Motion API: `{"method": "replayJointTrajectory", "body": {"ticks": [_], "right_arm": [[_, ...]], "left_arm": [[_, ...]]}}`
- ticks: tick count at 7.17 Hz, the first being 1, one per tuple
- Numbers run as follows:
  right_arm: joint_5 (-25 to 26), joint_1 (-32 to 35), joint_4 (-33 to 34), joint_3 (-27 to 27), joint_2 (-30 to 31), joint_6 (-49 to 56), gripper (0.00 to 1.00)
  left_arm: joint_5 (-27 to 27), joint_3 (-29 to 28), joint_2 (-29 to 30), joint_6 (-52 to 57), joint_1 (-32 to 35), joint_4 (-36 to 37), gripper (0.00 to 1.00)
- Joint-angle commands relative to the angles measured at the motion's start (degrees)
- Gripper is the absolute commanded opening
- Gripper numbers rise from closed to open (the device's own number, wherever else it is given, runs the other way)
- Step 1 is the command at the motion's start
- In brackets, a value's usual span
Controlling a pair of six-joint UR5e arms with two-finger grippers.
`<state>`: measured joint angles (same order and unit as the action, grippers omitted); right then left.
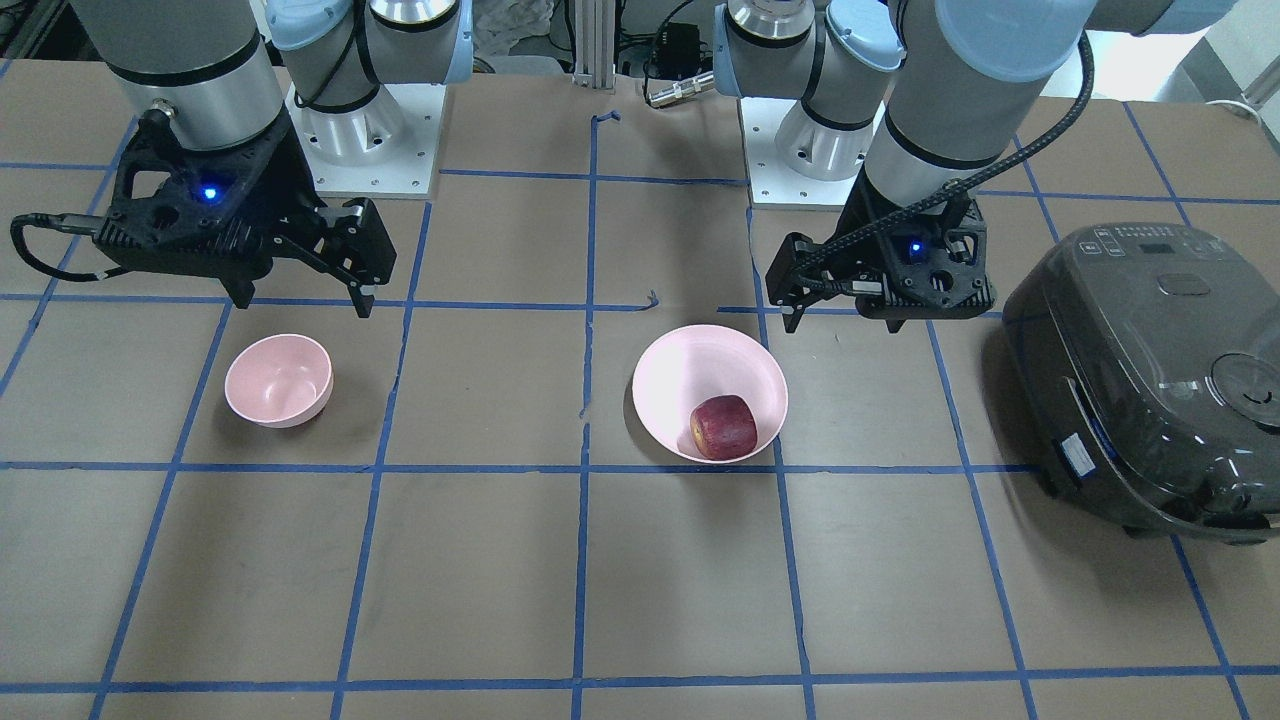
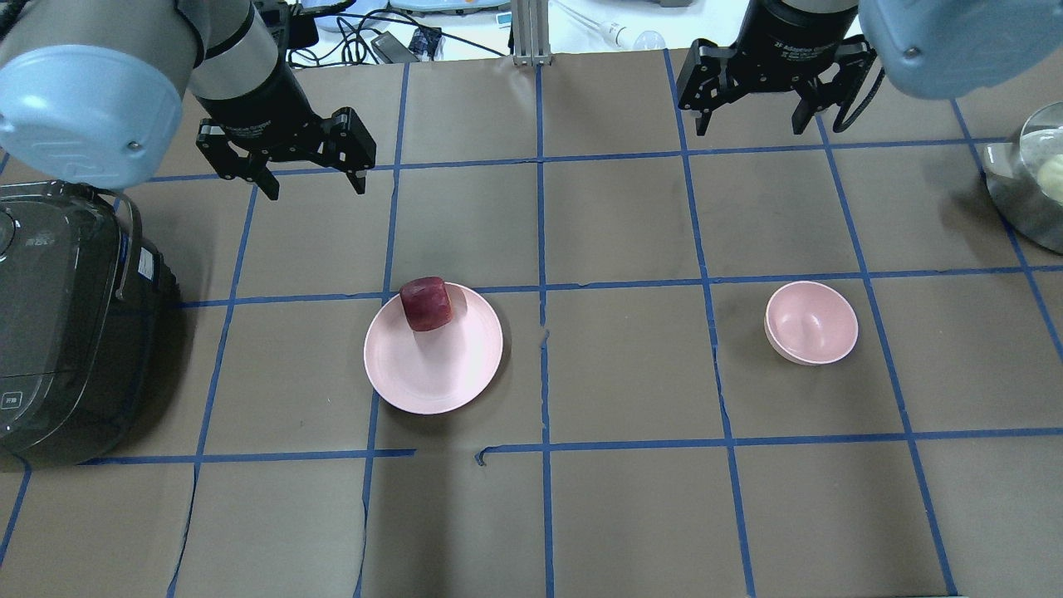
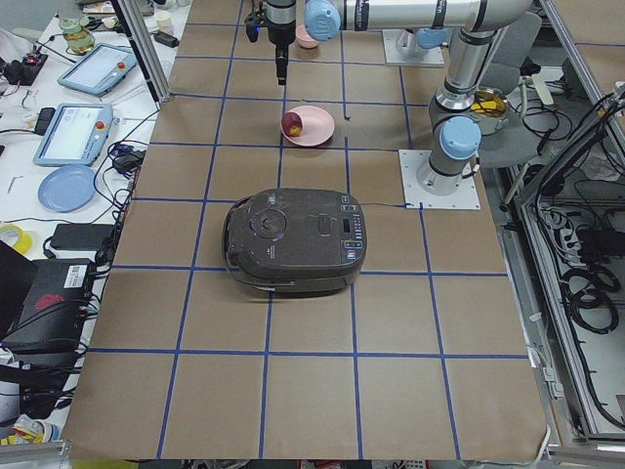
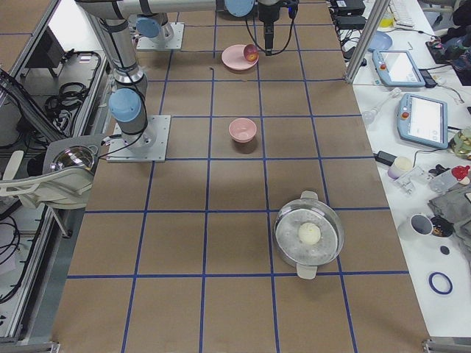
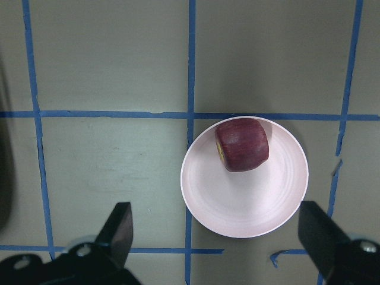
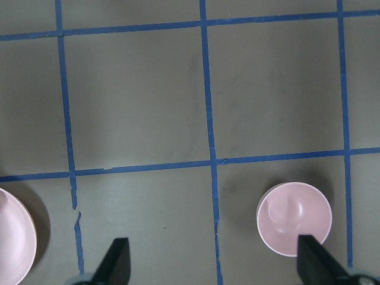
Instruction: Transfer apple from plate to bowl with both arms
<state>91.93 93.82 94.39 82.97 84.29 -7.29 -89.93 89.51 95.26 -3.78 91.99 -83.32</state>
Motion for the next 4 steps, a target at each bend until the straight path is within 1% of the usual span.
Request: {"method": "replayJointTrajectory", "body": {"ticks": [1,4], "right_arm": [[0.0,-0.04,0.0,0.0,0.0,0.0,1.0],[0.0,-0.04,0.0,0.0,0.0,0.0,1.0]], "left_arm": [[0.19,-0.03,0.01,-0.17,0.03,0.0,1.0],[0.1,0.14,-0.16,-0.09,0.03,0.0,1.0]]}}
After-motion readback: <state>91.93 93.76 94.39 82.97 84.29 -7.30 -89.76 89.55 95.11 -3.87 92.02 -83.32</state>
